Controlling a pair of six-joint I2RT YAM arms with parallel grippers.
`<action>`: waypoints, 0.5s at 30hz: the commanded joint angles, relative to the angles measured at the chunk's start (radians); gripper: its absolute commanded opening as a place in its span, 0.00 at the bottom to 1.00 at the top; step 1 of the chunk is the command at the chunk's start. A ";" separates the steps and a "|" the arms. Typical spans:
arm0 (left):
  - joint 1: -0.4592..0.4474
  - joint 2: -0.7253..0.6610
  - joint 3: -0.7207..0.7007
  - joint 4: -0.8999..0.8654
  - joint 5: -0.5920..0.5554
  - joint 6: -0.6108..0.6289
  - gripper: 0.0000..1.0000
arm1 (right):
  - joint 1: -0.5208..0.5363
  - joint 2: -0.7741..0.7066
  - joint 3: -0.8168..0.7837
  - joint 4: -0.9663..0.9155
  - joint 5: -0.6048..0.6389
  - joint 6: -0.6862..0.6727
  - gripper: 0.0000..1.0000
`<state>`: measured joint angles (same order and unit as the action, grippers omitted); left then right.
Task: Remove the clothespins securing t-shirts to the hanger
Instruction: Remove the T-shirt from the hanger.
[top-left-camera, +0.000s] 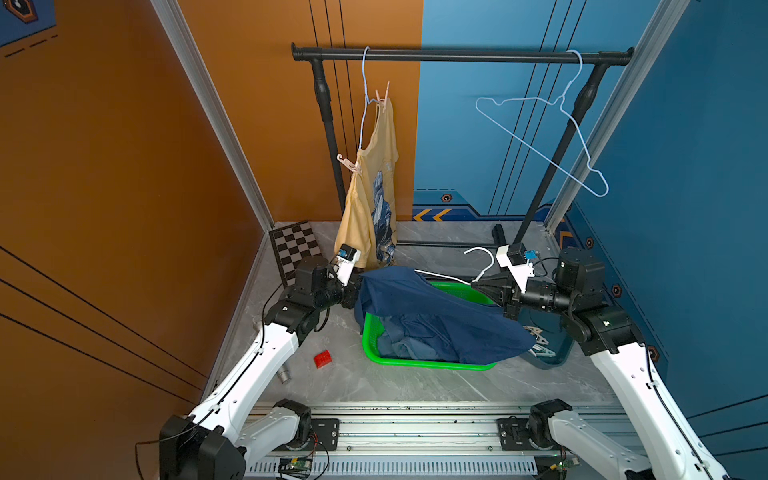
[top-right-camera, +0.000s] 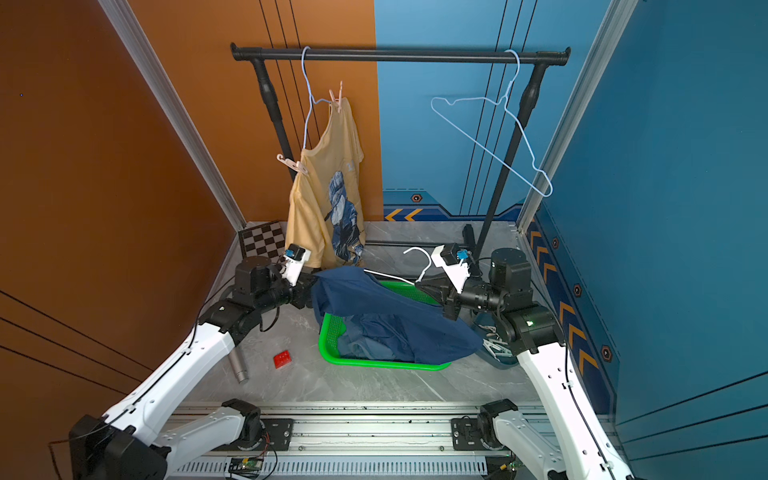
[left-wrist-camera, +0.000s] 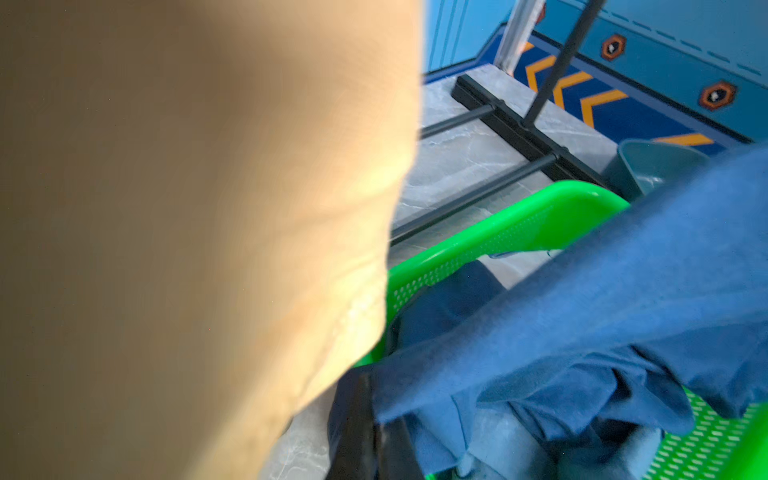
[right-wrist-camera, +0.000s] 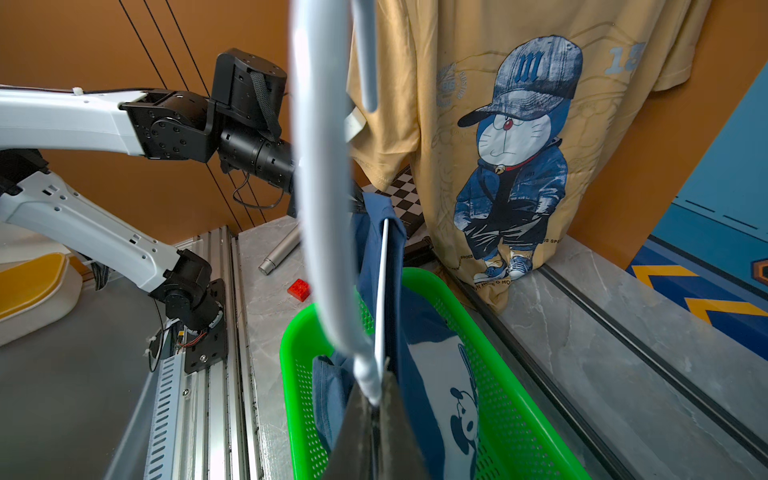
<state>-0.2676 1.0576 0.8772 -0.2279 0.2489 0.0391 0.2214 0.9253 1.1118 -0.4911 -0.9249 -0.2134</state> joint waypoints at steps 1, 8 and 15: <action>0.077 -0.041 -0.040 -0.003 -0.053 -0.104 0.00 | -0.014 -0.030 0.030 -0.008 -0.028 -0.015 0.00; 0.182 -0.088 -0.070 -0.036 -0.003 -0.146 0.00 | -0.021 -0.036 0.029 0.005 -0.029 -0.007 0.00; 0.180 -0.096 -0.055 -0.041 0.078 -0.149 0.00 | -0.023 -0.029 0.003 0.132 -0.022 0.097 0.00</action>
<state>-0.0967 0.9741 0.8185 -0.2554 0.3027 -0.0921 0.2062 0.9104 1.1118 -0.4610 -0.9432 -0.1837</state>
